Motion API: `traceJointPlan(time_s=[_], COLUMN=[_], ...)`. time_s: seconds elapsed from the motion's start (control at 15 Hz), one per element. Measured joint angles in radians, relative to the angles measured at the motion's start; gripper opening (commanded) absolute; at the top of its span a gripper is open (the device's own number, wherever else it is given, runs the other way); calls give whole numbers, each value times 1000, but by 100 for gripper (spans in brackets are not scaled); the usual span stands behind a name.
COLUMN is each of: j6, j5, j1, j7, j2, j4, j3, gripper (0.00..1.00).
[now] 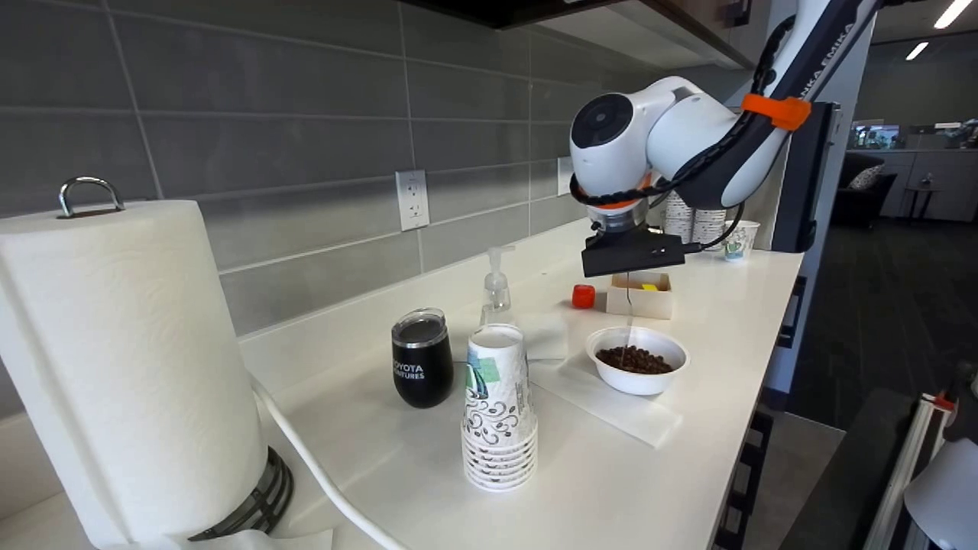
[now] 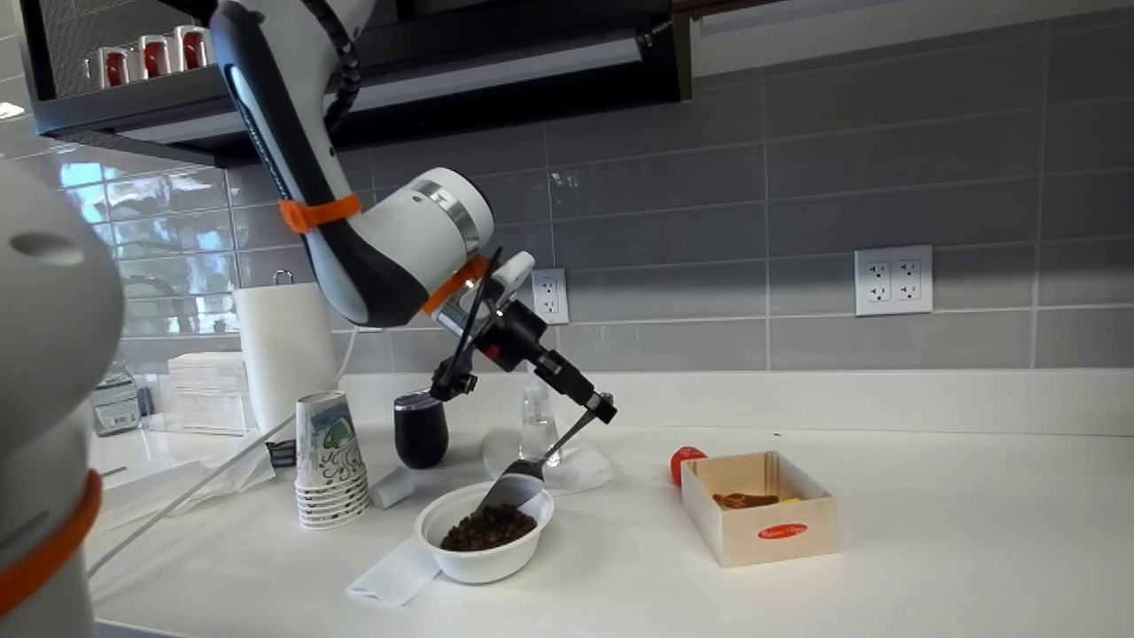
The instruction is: Use the cake slicer to stir in the bowl
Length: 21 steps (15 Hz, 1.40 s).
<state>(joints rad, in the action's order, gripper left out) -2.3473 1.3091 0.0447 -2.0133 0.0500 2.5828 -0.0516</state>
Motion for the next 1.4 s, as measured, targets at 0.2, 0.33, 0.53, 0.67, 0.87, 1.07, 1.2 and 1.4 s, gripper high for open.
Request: traceJointPlan(time_s=[0.2,0.33,0.53,0.67,0.87,1.07,1.2,1.4], j6=[0,0,0,0,0,0,0,0], j5=[-3,-5,-11,-15,-21,-23,-24,-24], j1=[0,0,0,0,0,0,0,0], j7=[4,4,4,4,4,4,4,4], j2=[0,-1,-1,-2,-2,-2,-2,-2], j4=[17,26,39,45,48,49,49,49], j3=[0,0,0,0,0,0,0,0], gripper=[1,1,1,12,43,68,81,100])
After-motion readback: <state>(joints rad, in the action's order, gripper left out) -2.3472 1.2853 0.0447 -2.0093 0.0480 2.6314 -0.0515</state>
